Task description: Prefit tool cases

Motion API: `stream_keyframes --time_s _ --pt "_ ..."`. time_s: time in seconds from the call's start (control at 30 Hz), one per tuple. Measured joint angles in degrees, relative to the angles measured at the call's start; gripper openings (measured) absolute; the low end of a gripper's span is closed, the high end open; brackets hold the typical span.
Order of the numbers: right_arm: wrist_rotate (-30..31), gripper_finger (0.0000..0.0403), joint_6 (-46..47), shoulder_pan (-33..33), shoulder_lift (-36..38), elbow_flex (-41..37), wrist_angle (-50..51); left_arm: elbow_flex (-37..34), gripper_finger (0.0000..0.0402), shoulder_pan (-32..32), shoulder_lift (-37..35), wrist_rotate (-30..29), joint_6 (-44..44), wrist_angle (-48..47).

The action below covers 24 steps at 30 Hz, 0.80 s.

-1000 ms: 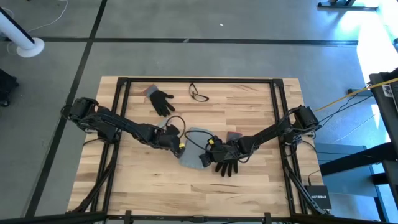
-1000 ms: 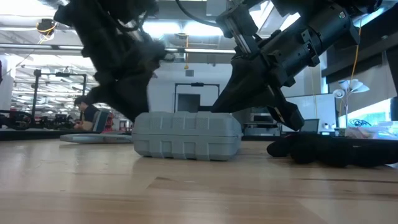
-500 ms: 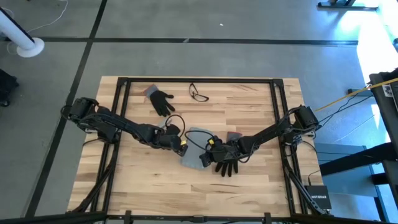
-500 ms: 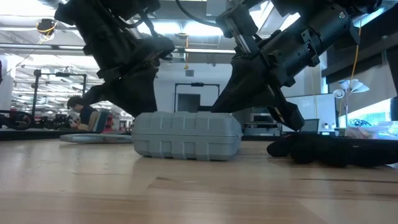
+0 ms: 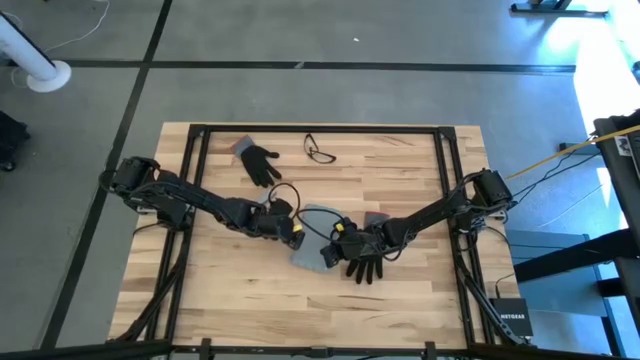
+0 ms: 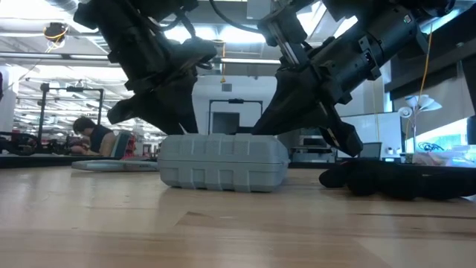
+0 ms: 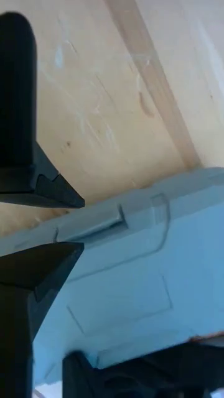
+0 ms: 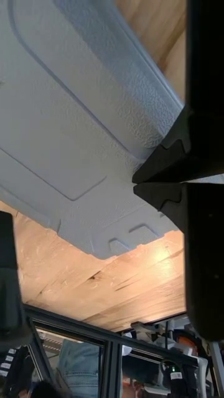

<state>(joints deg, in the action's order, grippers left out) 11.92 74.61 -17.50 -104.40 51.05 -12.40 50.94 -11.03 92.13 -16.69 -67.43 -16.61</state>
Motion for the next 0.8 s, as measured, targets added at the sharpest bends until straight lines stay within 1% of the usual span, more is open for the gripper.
stream_keyframes --time_s 0.23,0.33,0.43,0.8 --pt "0.1 0.0000 0.0 0.0 0.0 0.0 0.0 0.0 0.0090 0.2 0.9 0.1 -0.1 1.2" --pt "0.2 0.0000 0.0 0.0 0.0 0.0 0.0 0.0 0.0090 0.4 2.1 2.1 -0.1 1.3" --pt "0.2 0.0000 0.0 0.0 0.0 0.0 0.2 0.1 0.0090 0.6 3.2 2.8 -0.6 2.0" --pt "0.0 0.0000 -0.1 0.0 0.0 0.0 0.0 0.1 0.0090 1.0 4.2 2.6 0.0 2.5"
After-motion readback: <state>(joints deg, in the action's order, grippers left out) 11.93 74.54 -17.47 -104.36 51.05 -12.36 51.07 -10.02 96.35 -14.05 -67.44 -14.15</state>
